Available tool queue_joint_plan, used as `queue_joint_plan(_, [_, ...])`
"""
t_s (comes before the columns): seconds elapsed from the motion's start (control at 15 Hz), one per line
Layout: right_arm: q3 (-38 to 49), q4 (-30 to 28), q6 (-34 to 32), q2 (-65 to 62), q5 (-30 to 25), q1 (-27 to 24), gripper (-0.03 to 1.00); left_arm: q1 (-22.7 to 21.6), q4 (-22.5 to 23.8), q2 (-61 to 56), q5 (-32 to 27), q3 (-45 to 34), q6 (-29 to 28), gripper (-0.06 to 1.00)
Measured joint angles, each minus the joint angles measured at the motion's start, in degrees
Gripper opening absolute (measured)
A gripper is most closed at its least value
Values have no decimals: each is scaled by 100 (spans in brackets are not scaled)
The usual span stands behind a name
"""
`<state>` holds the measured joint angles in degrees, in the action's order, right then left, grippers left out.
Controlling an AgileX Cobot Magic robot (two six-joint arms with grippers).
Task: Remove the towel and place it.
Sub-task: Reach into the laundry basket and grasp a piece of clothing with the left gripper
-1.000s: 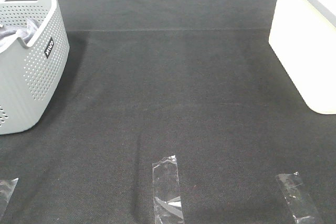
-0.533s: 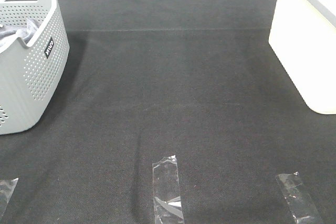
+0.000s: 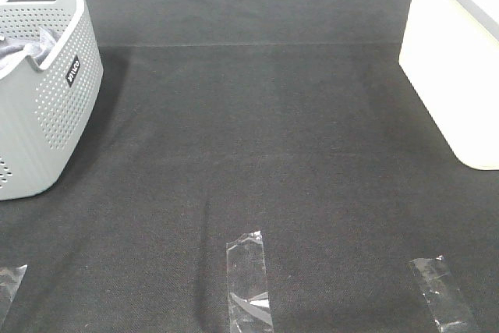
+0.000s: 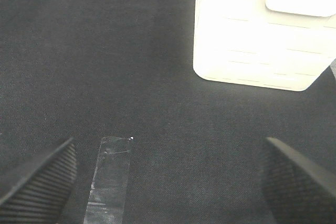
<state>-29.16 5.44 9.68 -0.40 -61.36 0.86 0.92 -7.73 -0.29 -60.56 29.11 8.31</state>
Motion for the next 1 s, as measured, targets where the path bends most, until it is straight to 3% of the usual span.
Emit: queue_joint_plan(1.0, [0,0,0,0,0,0,87,0,0,0,17,0,0,99])
